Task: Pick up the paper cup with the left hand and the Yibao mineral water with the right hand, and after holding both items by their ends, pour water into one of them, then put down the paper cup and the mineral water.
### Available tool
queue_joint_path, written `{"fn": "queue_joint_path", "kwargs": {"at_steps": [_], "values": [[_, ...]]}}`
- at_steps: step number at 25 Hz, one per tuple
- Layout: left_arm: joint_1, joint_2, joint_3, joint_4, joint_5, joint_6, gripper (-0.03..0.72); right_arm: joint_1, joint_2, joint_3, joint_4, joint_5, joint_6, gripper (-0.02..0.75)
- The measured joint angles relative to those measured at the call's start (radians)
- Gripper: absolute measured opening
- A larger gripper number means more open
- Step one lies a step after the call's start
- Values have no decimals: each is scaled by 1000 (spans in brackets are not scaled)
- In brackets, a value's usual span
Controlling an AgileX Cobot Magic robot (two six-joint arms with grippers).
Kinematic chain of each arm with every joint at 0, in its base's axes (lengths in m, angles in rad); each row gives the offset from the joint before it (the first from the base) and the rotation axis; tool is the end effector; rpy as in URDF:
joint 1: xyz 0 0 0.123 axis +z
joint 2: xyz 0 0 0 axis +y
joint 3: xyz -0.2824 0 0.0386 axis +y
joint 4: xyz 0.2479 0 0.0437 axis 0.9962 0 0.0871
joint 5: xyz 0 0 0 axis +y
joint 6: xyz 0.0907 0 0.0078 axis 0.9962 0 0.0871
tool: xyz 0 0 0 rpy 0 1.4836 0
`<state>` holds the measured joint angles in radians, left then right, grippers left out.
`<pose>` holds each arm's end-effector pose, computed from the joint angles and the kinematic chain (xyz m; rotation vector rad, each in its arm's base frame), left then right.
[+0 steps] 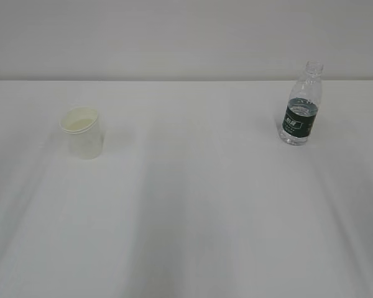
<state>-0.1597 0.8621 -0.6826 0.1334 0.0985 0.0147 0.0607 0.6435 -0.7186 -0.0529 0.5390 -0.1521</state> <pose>0.1844 -0.0285 0.3440 0.2599 1.7414 0.0026 0.1257 0.0052 0.3520 -0.2330 1.9345 -0.1170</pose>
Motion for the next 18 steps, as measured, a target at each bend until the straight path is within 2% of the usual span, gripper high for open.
{"fn": "queue_joint_path", "kwargs": {"at_steps": [18], "values": [[0,-48,0,-52,242,0,518,0,-2,-15,26,148,0,589]]}}
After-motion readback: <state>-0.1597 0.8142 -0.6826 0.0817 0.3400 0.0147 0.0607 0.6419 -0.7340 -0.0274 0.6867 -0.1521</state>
